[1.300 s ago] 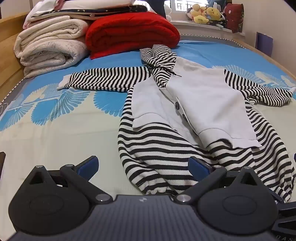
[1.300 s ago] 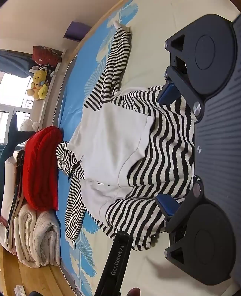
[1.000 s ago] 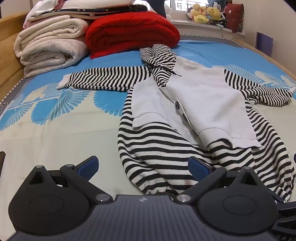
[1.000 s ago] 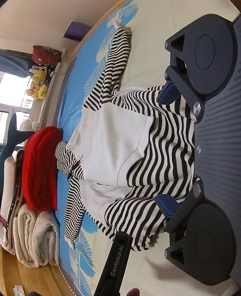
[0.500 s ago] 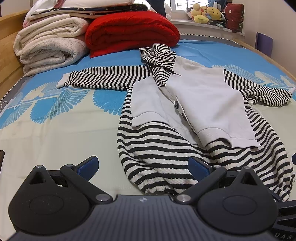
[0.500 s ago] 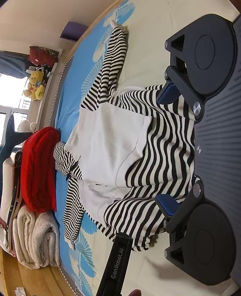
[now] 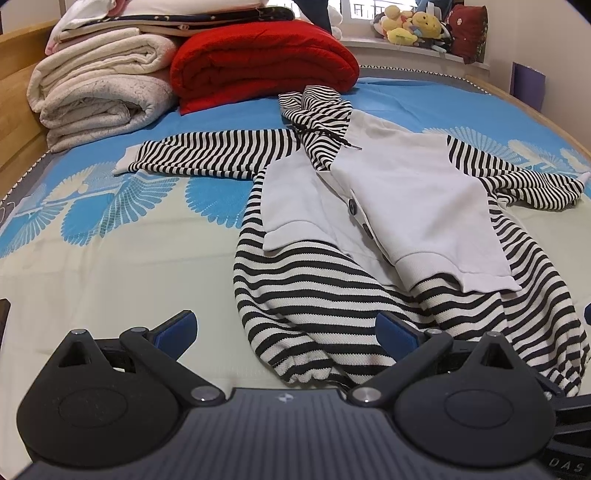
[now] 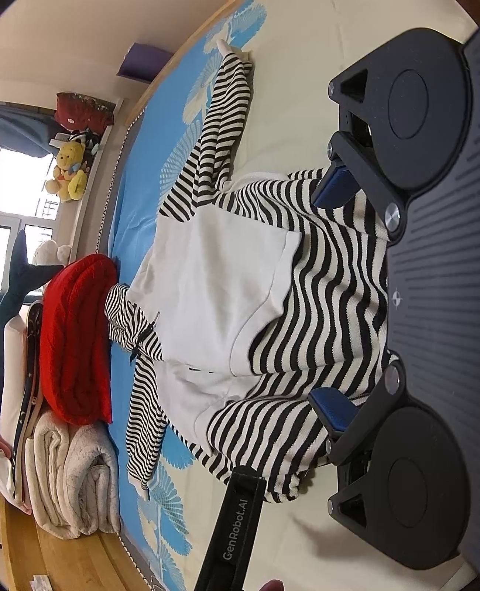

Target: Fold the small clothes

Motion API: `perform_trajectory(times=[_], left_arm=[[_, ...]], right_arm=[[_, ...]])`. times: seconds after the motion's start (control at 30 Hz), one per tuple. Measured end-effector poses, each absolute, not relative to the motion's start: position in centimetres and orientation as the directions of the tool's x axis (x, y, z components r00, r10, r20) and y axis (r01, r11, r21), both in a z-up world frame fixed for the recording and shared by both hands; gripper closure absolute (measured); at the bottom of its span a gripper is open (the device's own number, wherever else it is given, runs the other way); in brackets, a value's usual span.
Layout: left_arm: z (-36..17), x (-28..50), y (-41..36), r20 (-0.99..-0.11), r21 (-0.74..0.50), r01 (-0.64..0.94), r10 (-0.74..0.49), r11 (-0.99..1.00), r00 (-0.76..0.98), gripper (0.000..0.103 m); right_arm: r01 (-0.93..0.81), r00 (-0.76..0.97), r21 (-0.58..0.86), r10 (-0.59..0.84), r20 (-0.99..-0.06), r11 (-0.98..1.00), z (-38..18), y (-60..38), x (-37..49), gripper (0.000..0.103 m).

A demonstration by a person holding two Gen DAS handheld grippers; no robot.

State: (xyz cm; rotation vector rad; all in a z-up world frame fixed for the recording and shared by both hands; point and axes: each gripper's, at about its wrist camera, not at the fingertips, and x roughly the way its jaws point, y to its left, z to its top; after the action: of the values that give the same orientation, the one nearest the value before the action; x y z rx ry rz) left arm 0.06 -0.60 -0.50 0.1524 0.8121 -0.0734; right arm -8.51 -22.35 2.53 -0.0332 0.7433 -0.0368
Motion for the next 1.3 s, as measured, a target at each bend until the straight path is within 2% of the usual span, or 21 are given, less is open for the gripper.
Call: perform_trajectory(times=[0.37, 0.5, 0.63, 0.73, 0.83, 1.0, 1.13, 1.3], left_arm=[[-0.7, 0.5, -0.2, -0.764, 0.119, 0.099, 0.028, 0.988, 0.644, 0.0], [0.7, 0.7, 0.9, -0.821, 0.032, 0.067, -0.012, 0.997, 0.57, 0.0], [2.8, -0.2, 1.8, -0.829, -0.043, 0.04, -0.058, 0.998, 0.556, 0.0], [4.4, -0.4, 2.0, -0.842, -0.092, 0.063, -0.112, 0.994, 0.529, 0.0], [7.1, -0.7, 1.8, -0.812, -0.161, 0.088, -0.183, 0.983, 0.554, 0.0], [11.1, -1.1, 0.9, -0.744, -0.174, 0.189, -0.255, 0.966, 0.618, 0.0], [11.1, -0.6, 1.6, -0.75, -0.26, 0.181, -0.317, 0.948, 0.581, 0.0], [10.9, -0.2, 2.7, -0.748, -0.304, 0.164, -0.342, 0.938, 0.568, 0.0]], right_arm=[[0.04, 0.735, -0.059, -0.069, -0.675, 0.997, 2.7, -22.5, -8.4, 0.001], [0.084, 0.749, -0.032, -0.084, -0.657, 0.996, 3.2, -23.5, -8.4, 0.001], [0.144, 0.746, -0.005, -0.112, -0.657, 0.99, 3.6, -25.0, -8.3, 0.001], [0.169, 0.701, -0.035, -0.145, -0.698, 0.985, 3.2, -25.5, -7.7, 0.001], [0.203, 0.685, 0.005, -0.139, -0.715, 0.979, 3.0, -26.1, -7.1, 0.001], [0.22, 0.694, 0.033, -0.133, -0.707, 0.975, 3.1, -26.2, -6.4, 0.001], [0.217, 0.676, 0.038, -0.122, -0.727, 0.975, 2.6, -26.0, -5.8, 0.001], [0.221, 0.667, 0.044, -0.118, -0.735, 0.974, 2.3, -25.9, -5.4, 0.001]])
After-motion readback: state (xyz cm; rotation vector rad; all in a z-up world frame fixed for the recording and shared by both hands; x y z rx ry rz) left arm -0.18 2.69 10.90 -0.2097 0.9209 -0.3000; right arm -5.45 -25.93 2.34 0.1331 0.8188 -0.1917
